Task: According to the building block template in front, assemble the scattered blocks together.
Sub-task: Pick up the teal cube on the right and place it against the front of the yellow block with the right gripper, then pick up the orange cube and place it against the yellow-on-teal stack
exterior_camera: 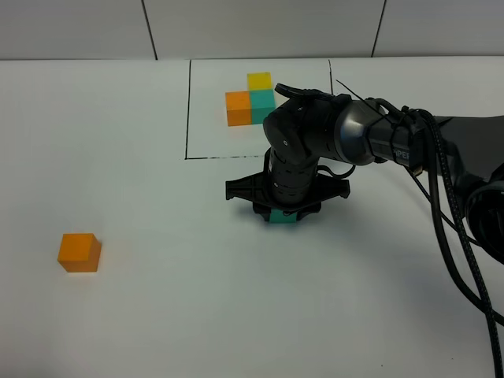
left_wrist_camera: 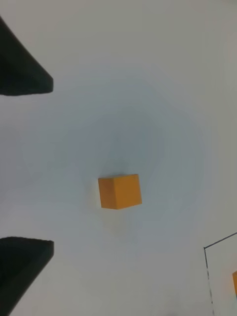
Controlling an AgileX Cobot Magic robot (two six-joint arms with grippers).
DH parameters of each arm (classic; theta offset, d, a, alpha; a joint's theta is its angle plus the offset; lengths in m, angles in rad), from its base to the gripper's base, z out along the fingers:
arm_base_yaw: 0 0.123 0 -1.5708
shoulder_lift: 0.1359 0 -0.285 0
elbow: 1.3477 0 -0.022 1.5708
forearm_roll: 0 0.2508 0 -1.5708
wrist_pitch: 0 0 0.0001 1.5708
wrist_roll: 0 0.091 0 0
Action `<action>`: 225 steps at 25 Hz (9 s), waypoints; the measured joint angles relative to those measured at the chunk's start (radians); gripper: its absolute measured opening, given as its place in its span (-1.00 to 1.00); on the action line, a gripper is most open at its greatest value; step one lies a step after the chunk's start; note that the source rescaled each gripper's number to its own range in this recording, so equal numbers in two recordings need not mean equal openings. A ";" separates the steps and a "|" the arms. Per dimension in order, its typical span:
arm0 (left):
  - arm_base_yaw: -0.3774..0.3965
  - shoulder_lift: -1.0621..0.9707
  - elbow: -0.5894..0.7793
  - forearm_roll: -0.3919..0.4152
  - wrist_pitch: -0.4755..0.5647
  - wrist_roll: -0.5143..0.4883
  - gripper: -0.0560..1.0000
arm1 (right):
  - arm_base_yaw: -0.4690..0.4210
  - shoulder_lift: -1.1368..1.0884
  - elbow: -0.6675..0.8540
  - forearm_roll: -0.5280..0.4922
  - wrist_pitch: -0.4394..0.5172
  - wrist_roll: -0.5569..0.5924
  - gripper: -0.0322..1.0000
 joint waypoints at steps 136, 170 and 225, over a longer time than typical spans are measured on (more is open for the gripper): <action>0.000 0.000 0.000 0.000 0.000 0.000 -0.15 | -0.515 -2.206 1.036 0.138 0.279 -0.730 0.90; 0.000 0.251 -0.060 0.000 -0.086 -0.089 0.34 | -0.608 -2.206 1.036 0.101 0.277 -0.691 0.49; -0.158 1.776 -0.330 0.039 -0.514 -0.314 -0.89 | -0.608 -2.206 1.036 0.101 0.277 -0.691 0.47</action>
